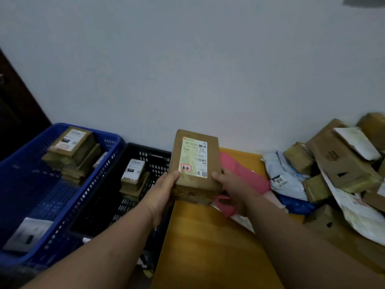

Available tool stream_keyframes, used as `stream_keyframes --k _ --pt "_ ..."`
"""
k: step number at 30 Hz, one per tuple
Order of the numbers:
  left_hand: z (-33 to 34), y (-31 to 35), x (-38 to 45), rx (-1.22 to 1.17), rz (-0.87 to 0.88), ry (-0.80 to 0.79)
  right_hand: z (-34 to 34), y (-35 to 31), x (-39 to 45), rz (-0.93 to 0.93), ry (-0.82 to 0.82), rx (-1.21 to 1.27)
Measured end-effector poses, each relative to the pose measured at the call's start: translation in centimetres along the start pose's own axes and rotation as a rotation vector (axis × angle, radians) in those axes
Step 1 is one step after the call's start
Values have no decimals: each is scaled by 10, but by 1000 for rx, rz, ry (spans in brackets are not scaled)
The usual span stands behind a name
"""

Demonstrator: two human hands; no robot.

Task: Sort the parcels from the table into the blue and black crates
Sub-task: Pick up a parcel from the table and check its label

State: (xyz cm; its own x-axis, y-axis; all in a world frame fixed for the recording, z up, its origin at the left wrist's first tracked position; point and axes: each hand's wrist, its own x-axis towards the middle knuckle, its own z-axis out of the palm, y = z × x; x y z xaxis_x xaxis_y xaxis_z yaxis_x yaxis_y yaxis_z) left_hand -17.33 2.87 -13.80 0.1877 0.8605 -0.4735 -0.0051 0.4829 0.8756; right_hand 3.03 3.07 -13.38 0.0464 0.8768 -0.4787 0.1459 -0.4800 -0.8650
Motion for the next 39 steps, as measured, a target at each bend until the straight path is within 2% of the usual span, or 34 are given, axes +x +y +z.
stream_keyframes --k 6,10,14,20,24,32,39 --pt "-66 -17 -26 -44 -58 169 66 -4 -1 41 -105 -171" --pt "-124 -13 -31 -109 -98 215 123 -22 2 63 -135 -193" --pt "-206 -15 -33 -71 -148 246 203 -34 19 125 -143 -207" --pt "-342 -23 -45 -117 -182 380 351 -44 45 169 -281 -177" --pt "-409 -28 -53 -90 -200 425 424 -40 56 236 -349 -215" --pt "-475 -40 -43 -119 -258 474 498 -52 95 285 -404 -426" --pt "-505 -41 17 -45 -352 458 518 -56 146 329 -433 -474"
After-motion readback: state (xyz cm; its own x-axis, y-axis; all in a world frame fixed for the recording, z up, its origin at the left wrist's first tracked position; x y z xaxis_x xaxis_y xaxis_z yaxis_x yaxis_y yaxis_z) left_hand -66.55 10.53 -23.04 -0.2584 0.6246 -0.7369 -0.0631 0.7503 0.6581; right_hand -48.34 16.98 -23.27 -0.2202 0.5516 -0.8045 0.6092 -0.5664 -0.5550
